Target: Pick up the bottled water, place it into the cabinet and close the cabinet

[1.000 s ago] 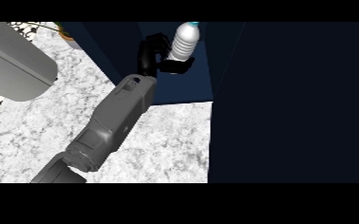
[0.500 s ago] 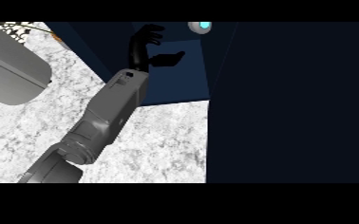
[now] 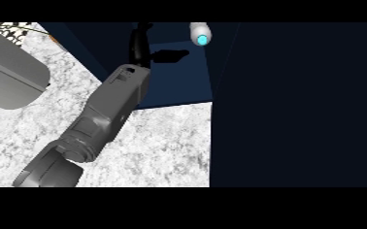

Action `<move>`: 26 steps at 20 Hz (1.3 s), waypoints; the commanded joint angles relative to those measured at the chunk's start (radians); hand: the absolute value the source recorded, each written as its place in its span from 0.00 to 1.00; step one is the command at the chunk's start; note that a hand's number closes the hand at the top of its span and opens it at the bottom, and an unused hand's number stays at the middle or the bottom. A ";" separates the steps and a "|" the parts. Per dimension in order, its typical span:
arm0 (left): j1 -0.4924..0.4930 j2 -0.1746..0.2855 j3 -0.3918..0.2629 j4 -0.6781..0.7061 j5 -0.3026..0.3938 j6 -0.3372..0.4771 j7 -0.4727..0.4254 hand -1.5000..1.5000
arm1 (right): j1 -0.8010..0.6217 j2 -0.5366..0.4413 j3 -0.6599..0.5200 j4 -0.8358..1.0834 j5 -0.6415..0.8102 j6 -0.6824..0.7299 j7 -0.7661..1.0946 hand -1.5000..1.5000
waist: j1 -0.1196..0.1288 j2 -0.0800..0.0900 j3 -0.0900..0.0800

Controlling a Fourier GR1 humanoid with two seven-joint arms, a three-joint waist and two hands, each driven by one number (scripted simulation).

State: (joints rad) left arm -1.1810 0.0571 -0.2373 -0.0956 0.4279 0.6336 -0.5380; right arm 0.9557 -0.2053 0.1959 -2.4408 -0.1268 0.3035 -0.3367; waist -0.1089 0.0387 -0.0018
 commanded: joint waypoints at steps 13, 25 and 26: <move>0.006 -0.056 0.102 -0.108 0.064 -0.266 -0.180 0.00 | 0.028 0.013 -0.004 -0.058 -0.057 0.012 0.044 0.00 | 0.066 -0.029 0.001; 0.238 -0.057 -0.009 -0.376 0.139 -0.330 -0.141 0.00 | 0.075 0.050 0.066 -0.080 -0.021 -0.020 0.062 0.00 | 0.094 -0.047 0.001; 0.235 -0.057 -0.039 -0.394 0.148 -0.338 -0.105 0.00 | 0.029 0.047 0.101 -0.109 0.002 -0.035 0.128 0.00 | 0.095 -0.043 0.001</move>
State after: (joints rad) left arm -1.0208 0.0013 -0.2264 -0.3997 0.5439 0.3305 -0.6656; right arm 0.9943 -0.1576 0.2708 -2.4587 -0.1256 0.2875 -0.2829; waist -0.0215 -0.0034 -0.0007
